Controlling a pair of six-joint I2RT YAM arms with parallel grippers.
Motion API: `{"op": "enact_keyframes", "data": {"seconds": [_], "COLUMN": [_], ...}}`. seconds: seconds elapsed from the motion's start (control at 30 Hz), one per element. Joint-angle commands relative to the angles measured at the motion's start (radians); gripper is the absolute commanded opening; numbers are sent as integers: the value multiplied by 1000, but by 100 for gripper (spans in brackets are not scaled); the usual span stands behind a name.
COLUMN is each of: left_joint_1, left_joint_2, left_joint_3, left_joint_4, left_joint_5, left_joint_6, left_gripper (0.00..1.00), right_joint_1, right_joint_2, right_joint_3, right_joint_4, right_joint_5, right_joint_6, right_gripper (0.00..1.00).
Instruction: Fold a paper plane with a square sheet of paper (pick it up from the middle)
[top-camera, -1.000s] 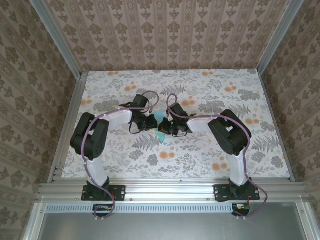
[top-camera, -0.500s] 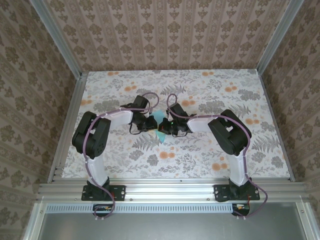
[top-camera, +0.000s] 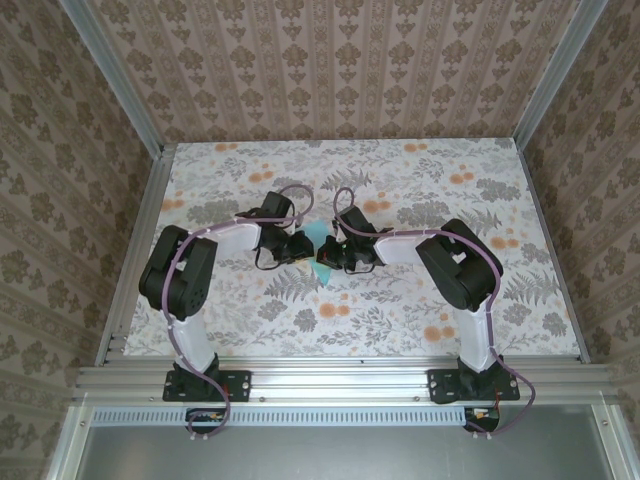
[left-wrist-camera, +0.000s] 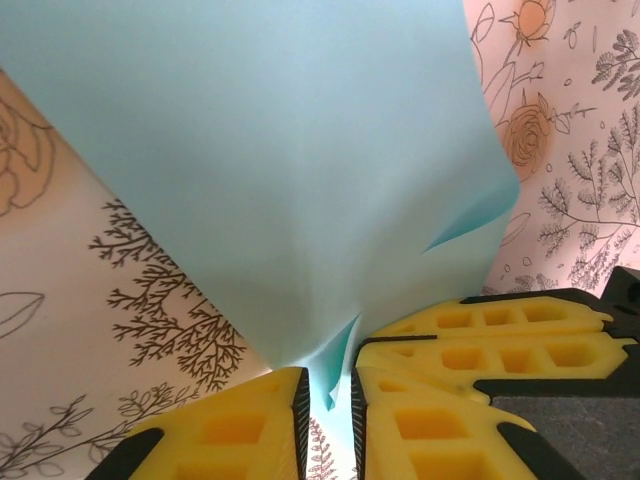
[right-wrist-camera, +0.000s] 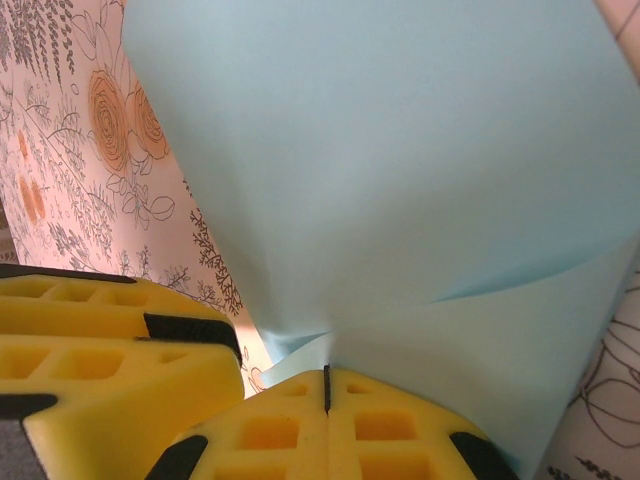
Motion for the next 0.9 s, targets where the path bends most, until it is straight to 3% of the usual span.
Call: {"op": "enact_keyframes", "data": {"seconds": [0.0, 0.87], "left_joint_1": [11, 13], "left_joint_2": [-24, 59], "left_joint_3": [-25, -6], "left_joint_4": [29, 40], "left_joint_5": [54, 76], "left_joint_6": [-3, 8], "left_gripper": [22, 12], "right_joint_1": [-2, -2], "right_joint_2": [51, 38], "right_joint_3": [-36, -36], "right_joint_4": [-70, -61], "right_joint_5": [18, 2], "right_joint_6": [5, 9], "right_gripper": [1, 1]}}
